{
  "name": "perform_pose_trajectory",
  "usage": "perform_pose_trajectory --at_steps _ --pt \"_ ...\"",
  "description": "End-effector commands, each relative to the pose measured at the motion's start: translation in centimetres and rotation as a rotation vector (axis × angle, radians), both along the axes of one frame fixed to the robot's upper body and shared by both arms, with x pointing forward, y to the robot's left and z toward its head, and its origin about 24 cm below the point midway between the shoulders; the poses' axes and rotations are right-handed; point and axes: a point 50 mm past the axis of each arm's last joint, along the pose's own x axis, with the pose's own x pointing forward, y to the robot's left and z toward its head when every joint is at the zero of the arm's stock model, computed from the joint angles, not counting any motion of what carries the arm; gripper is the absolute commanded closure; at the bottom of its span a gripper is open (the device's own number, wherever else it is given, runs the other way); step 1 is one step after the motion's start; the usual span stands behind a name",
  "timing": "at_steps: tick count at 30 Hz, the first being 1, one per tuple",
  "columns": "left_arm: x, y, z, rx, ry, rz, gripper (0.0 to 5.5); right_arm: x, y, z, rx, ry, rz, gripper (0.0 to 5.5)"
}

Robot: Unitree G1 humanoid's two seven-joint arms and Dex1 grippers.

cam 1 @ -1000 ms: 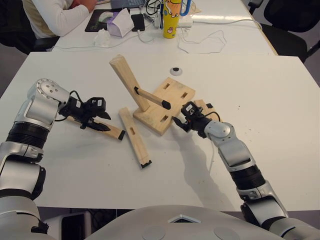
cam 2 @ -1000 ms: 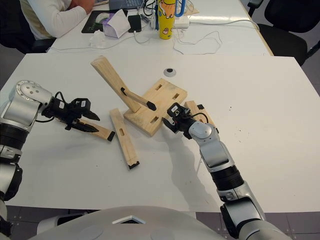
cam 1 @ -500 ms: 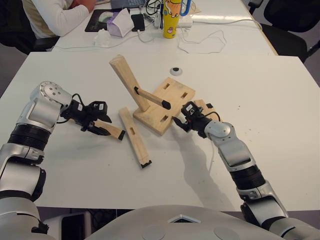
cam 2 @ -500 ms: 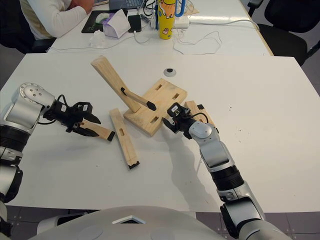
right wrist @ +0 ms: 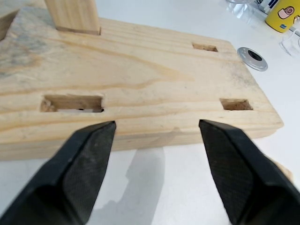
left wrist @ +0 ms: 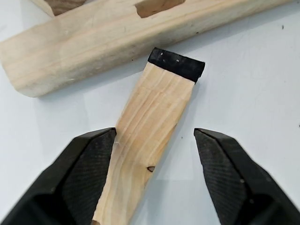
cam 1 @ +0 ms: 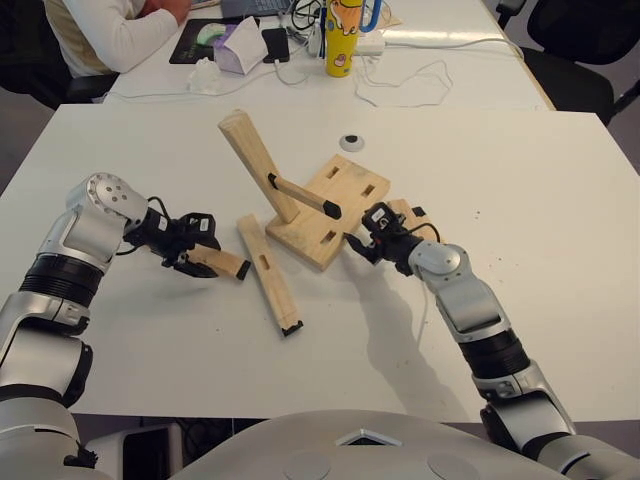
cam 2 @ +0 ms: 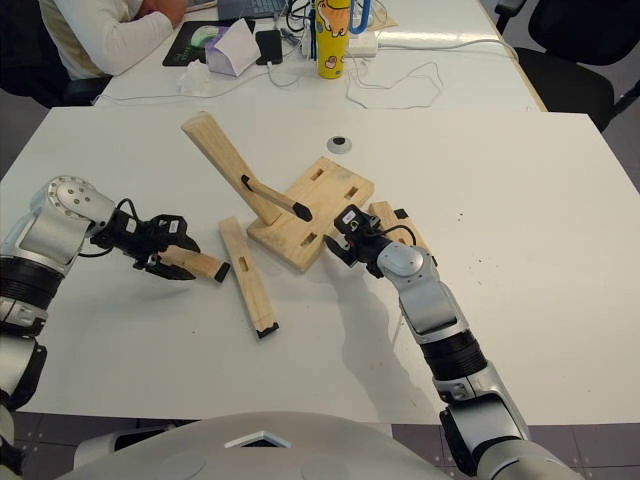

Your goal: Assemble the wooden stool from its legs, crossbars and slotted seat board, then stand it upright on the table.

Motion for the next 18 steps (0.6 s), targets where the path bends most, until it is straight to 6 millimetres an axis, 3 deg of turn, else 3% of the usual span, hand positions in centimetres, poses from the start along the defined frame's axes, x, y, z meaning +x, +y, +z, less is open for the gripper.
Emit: perform_pose_trajectory --at_steps 1,10,18 --pt "-0.69 0.05 -1.23 0.017 0.003 -0.012 2.64 -0.12 -0.19 -0.52 -0.007 0.039 -0.006 2.2" --pt "-0.34 -0.01 -1.24 0.04 -0.051 -0.04 3.78 -0.08 -0.16 -0.52 -0.003 0.039 -0.012 2.2" --pt "-0.13 -0.02 -1.21 0.038 -0.071 -0.041 4.27 -0.09 -0.04 -0.49 0.001 0.037 -0.016 2.2"
